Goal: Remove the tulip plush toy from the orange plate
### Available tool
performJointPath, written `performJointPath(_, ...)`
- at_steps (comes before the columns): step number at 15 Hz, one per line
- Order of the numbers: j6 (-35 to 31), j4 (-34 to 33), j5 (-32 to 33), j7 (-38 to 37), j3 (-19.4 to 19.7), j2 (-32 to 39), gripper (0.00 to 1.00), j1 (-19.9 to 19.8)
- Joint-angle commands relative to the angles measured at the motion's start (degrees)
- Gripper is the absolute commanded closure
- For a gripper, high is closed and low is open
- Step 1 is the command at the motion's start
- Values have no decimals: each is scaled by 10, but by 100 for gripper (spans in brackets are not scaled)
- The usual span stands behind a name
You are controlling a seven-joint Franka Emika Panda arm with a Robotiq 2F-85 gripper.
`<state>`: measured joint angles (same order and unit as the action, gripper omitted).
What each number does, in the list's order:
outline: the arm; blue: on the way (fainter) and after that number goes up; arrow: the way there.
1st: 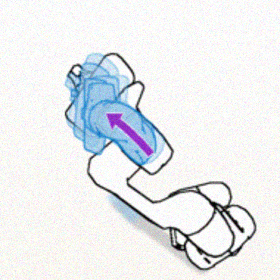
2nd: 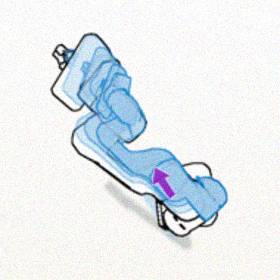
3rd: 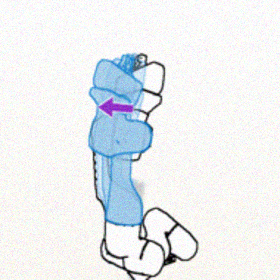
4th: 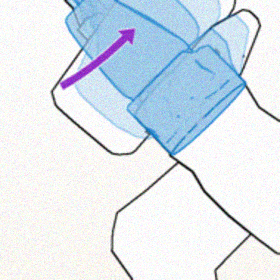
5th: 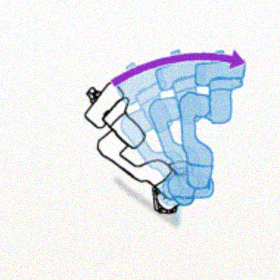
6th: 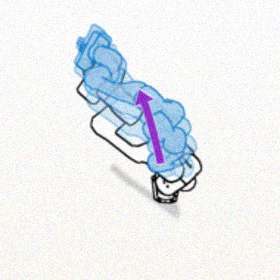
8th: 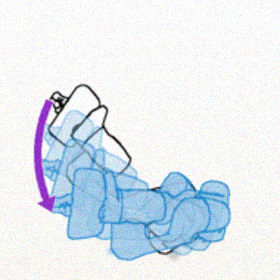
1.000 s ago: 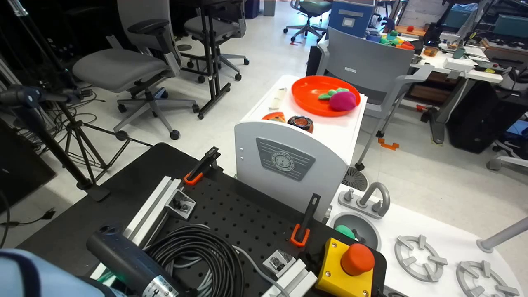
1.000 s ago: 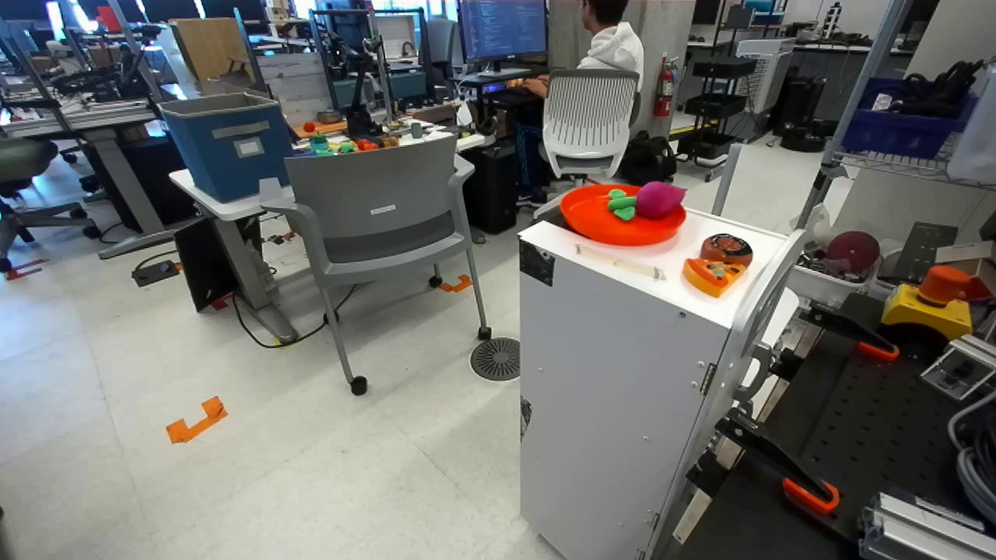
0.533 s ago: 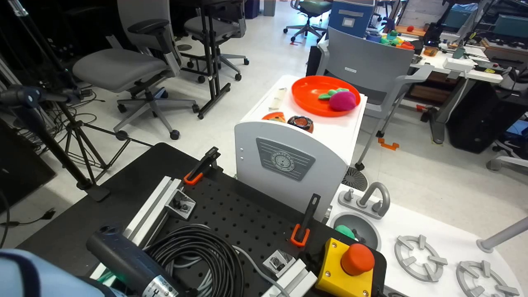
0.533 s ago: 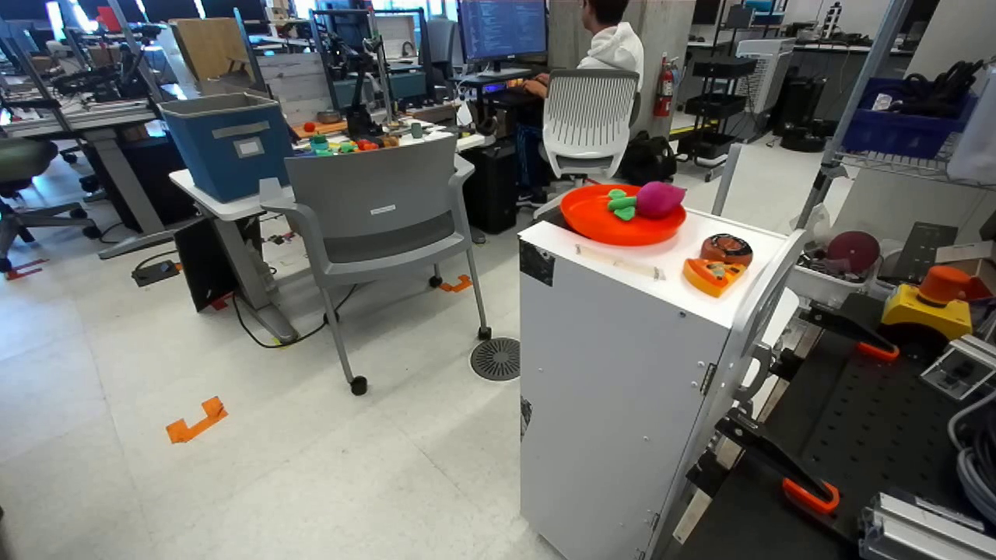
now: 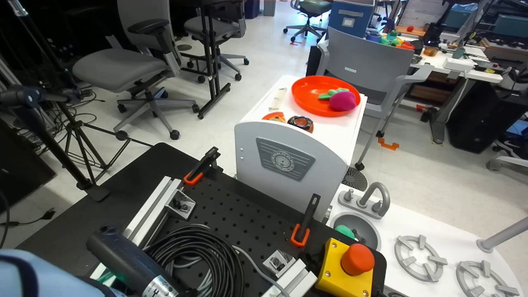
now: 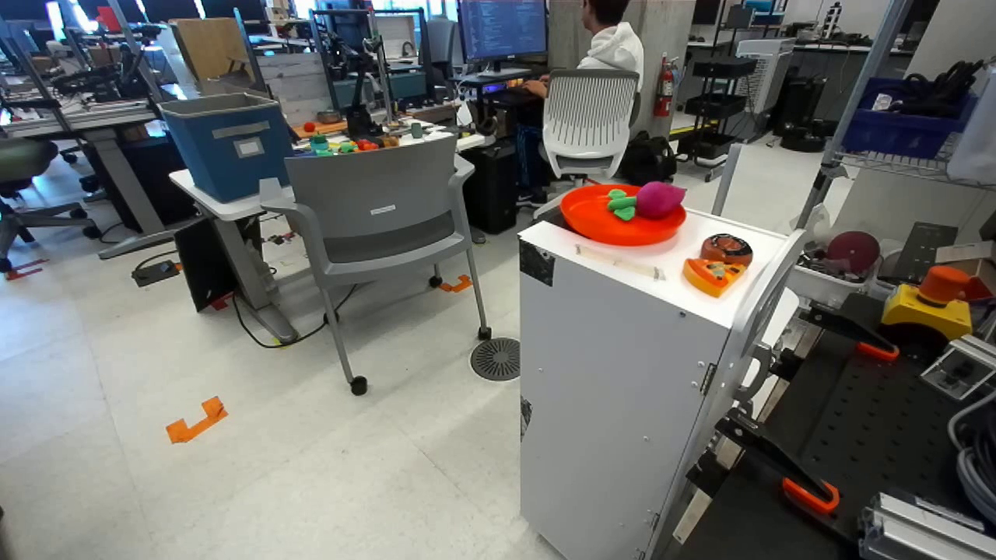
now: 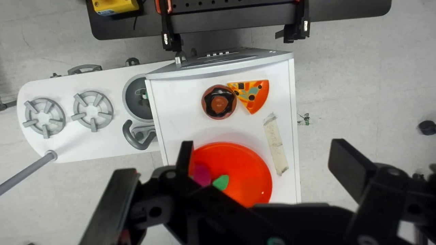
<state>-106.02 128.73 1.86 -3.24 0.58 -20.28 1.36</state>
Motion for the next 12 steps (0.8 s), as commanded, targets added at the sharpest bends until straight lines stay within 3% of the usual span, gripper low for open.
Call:
performJointPath(1,-8,-17,-33,31,24,13,0,-15)
performJointPath(6,0,-27,-60,71,52,18,0,-30)
performJointPath(12,-6,-35,-32,-15,44,29,0,-59)
